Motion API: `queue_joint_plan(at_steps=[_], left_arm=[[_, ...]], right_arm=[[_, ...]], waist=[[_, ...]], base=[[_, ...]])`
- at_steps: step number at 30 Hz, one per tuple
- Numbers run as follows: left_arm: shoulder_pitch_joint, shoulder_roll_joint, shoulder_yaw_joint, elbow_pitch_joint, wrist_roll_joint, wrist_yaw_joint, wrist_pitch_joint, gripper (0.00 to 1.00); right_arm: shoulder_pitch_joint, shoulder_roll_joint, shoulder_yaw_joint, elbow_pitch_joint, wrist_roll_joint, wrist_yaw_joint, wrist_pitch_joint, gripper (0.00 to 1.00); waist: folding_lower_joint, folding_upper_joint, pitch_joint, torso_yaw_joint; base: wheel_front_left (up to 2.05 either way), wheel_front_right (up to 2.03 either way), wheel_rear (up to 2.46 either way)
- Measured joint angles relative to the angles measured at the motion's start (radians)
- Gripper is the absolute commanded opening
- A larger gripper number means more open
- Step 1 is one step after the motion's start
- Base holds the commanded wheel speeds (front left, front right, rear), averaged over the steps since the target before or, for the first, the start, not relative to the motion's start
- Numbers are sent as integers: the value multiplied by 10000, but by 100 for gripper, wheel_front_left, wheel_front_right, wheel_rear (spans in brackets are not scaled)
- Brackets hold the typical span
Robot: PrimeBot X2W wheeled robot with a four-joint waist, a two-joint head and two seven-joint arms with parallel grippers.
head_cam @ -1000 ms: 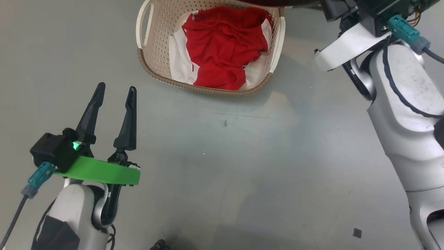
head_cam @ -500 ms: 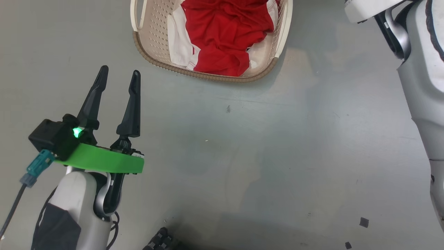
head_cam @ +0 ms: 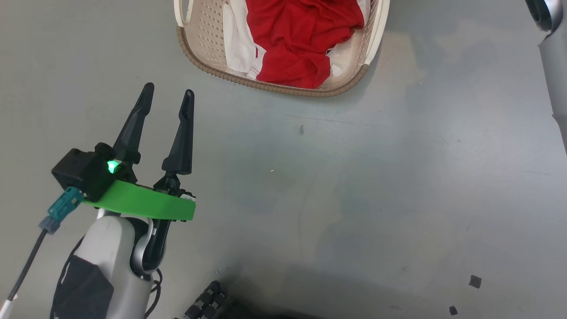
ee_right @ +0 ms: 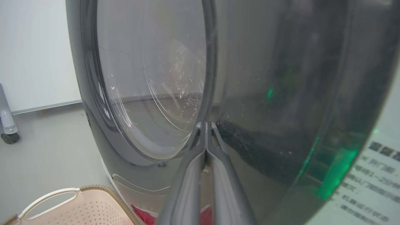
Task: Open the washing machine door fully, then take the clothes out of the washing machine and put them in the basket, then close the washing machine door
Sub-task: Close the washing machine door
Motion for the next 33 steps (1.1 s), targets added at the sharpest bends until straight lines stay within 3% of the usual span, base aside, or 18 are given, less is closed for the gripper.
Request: queue_joint_plan(at_steps=[21, 33], left_arm=[[-193, -102, 82, 343, -81, 0, 0, 100], [-153, 63, 451, 667, 19, 0, 0, 100]], right_arm=[[-221, 128, -190, 713, 33, -4, -217, 0], [1386, 378, -8, 1300, 313, -104, -274, 0]], waist=[[-1, 0, -311, 24], [0, 0, -1358, -316]], base=[[0, 0, 0], [0, 0, 0]])
